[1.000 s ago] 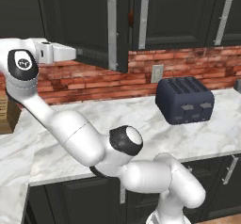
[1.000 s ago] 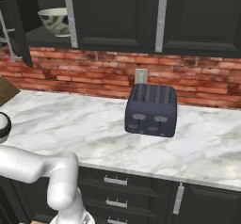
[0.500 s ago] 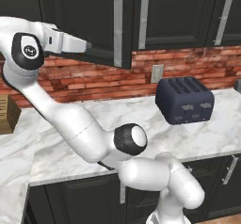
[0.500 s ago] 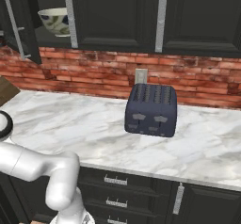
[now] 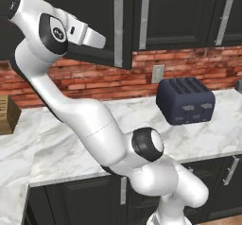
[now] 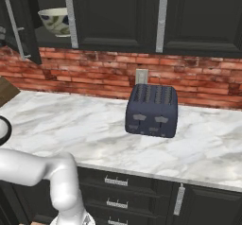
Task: Open the cabinet. Pick the bowls from the counter and place them in the cabinet. Then close the cabinet.
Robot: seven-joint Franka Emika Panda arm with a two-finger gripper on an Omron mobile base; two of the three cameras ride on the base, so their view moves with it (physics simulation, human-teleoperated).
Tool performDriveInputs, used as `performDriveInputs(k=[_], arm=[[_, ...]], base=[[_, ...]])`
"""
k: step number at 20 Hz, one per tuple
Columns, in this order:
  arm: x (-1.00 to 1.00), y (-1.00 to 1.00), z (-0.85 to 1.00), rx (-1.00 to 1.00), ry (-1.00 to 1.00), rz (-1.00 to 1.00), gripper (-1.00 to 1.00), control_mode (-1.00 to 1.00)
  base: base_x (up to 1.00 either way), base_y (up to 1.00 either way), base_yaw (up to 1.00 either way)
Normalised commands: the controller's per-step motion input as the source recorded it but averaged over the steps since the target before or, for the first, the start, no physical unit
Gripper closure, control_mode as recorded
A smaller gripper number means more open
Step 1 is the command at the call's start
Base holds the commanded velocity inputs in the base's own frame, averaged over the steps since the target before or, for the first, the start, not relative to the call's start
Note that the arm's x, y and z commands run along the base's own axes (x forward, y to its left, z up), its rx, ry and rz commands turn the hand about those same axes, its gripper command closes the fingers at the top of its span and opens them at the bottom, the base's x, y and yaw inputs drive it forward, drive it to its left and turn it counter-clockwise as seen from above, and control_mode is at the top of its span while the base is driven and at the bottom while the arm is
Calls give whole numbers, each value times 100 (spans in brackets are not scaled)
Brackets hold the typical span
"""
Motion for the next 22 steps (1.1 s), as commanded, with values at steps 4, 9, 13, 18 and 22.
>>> performDriveInputs(k=[4,9,13,18,22], arm=[[4,-46,-38,-2,3,23,-100,-100],[19,-65,-34,0,-11,36,-100,-100],[36,-93,-43,0,-20,55,-100,-100],[48,-81,-47,0,-16,57,-100,-100],[67,-81,-39,0,-18,53,-100,-100]], base=[[0,0,0],[0,0,0],[0,0,0],[0,0,0],[0,0,0]])
